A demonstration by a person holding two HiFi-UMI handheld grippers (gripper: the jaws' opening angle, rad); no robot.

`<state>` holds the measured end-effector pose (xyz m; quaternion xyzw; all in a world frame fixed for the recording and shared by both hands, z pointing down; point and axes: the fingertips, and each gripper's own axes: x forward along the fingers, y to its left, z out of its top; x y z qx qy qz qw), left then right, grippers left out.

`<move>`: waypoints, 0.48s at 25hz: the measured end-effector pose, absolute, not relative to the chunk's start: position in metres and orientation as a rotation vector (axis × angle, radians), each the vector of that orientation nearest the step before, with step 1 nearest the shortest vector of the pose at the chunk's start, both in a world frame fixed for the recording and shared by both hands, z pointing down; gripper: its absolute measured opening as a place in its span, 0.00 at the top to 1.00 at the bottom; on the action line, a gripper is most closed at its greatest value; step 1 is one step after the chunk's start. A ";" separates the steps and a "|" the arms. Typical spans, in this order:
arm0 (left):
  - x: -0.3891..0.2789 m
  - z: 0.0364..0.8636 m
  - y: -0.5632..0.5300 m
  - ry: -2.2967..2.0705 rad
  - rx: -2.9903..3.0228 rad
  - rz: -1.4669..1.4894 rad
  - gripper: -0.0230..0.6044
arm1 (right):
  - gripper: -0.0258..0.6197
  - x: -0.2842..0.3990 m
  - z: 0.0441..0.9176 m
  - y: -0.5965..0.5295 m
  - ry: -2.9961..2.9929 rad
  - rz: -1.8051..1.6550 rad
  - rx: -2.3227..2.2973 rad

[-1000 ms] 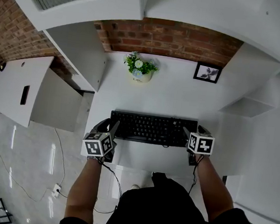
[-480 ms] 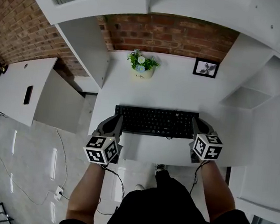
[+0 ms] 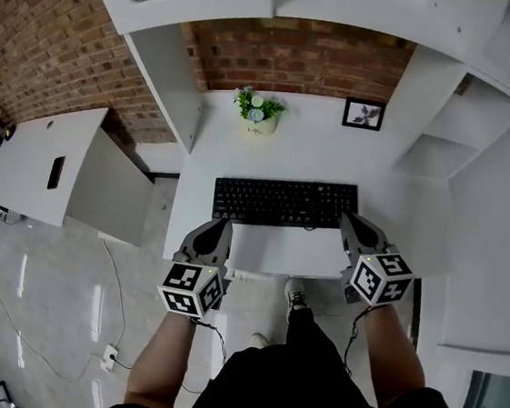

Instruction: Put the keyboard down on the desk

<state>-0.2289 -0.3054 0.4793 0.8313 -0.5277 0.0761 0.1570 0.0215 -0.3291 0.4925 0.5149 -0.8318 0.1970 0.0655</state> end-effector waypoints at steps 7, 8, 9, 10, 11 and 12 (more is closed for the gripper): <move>-0.230 0.468 -0.241 -1.459 2.427 0.208 0.93 | 0.93 0.008 0.471 -0.257 -2.531 0.570 1.583; -0.230 0.466 -0.232 -1.448 2.434 0.206 0.93 | 0.93 0.007 0.469 -0.248 -2.532 0.569 1.586; -0.231 0.465 -0.224 -1.433 2.441 0.199 0.93 | 0.93 0.006 0.468 -0.239 -2.531 0.569 1.590; -0.231 0.465 -0.215 -1.417 2.445 0.189 0.93 | 0.93 0.004 0.467 -0.231 -2.531 0.568 1.594; -0.231 0.465 -0.207 -1.402 2.447 0.182 0.93 | 0.93 0.002 0.466 -0.223 -2.532 0.567 1.596; -0.232 0.466 -0.200 -1.391 2.448 0.179 0.93 | 0.93 -0.001 0.465 -0.216 -2.534 0.565 1.595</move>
